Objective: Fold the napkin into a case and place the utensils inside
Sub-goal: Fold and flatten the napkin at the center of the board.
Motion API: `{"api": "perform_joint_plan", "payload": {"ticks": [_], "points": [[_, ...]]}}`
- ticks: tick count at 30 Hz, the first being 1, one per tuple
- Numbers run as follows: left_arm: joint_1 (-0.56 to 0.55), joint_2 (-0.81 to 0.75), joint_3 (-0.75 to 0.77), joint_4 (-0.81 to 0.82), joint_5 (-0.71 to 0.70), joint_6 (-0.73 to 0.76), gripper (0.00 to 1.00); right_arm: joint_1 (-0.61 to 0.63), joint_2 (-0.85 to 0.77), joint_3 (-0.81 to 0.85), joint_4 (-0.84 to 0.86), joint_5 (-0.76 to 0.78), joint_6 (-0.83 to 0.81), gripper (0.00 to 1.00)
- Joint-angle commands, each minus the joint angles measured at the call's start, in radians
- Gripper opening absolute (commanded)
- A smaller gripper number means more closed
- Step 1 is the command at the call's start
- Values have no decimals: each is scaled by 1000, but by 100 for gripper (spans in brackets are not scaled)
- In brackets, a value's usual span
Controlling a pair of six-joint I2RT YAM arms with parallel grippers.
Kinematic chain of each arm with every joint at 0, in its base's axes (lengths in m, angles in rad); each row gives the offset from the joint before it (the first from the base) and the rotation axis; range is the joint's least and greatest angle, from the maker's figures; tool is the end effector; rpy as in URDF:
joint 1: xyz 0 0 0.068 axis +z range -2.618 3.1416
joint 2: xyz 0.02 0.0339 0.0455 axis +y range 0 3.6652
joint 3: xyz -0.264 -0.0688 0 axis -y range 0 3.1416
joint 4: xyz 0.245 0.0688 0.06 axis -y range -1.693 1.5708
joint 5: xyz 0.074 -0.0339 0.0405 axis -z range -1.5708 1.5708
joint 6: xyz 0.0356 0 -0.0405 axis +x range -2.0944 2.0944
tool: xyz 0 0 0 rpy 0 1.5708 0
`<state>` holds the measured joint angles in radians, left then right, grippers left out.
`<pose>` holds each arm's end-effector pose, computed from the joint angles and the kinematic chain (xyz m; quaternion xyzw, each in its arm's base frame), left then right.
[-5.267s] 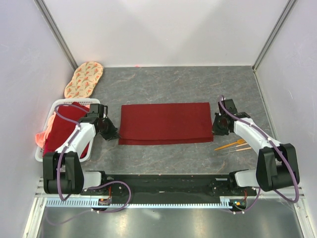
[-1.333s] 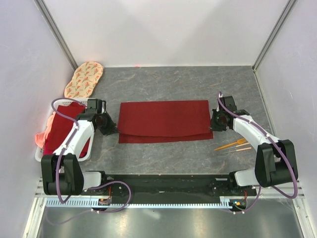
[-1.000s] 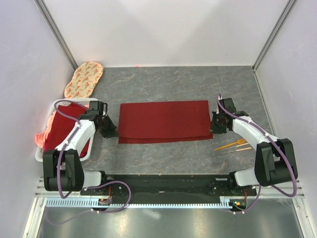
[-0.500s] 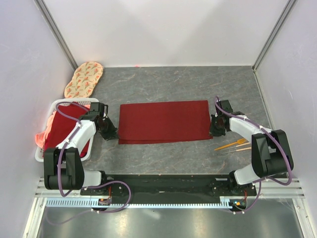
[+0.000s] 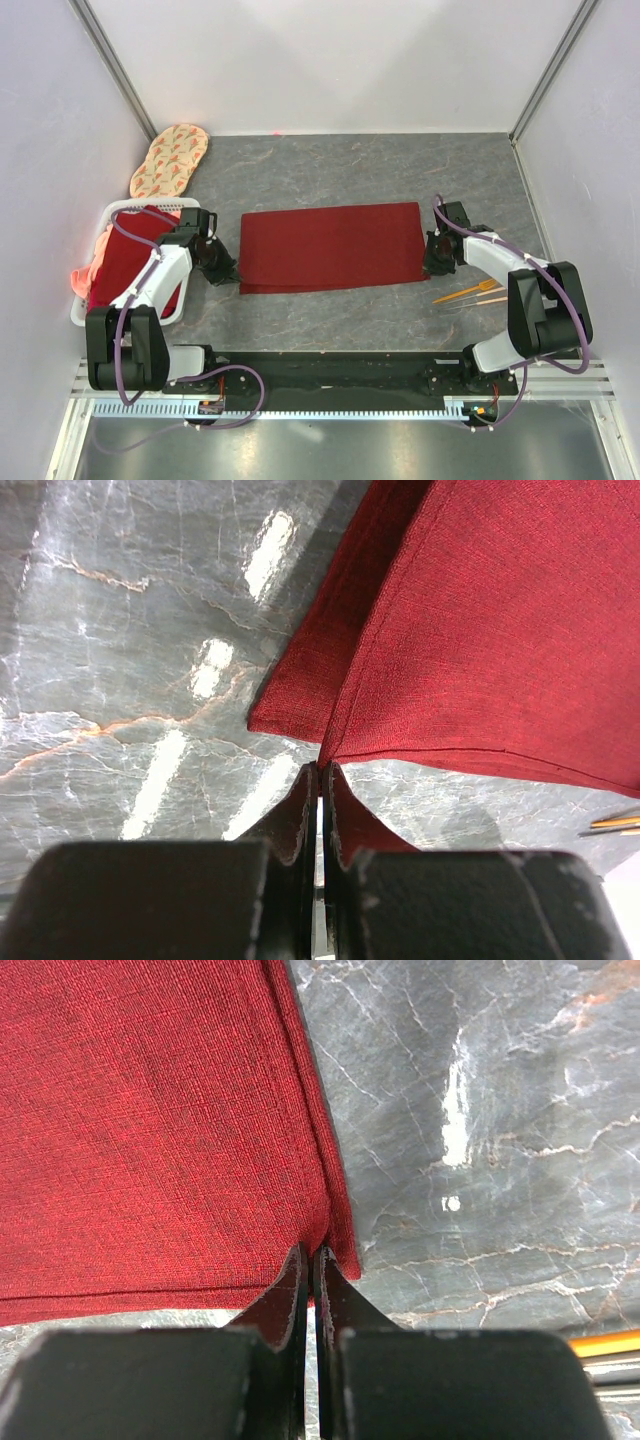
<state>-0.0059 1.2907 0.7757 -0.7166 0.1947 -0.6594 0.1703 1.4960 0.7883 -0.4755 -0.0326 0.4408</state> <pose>0.2260 -0.0082 0.1960 -0.2993 0.9343 -0.1454 0.1275 0.2628 0.0464 0.1616 0.1292 0.9726 0.0732 0.1788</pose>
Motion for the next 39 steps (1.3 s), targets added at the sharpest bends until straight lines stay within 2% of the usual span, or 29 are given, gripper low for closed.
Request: {"api": "perform_joint_plan", "payload": {"ticks": [1, 7, 18, 19, 35, 39], "points": [[3, -4, 27, -26, 34, -42, 2, -2, -48, 32, -28, 19, 4, 3], [4, -33, 37, -44, 35, -48, 2, 0, -94, 61, -64, 26, -1, 3], [4, -91, 2, -78, 35, -83, 2, -2, -71, 81, -78, 26, -8, 4], [36, -94, -3, -78, 26, -83, 2, 0, -72, 83, -83, 26, -8, 4], [55, -80, -98, -43, 75, -100, 2, -2, -54, 57, -68, 40, -14, 4], [53, -67, -127, -14, 31, -103, 2, -3, -30, 49, -42, 36, -14, 6]]}}
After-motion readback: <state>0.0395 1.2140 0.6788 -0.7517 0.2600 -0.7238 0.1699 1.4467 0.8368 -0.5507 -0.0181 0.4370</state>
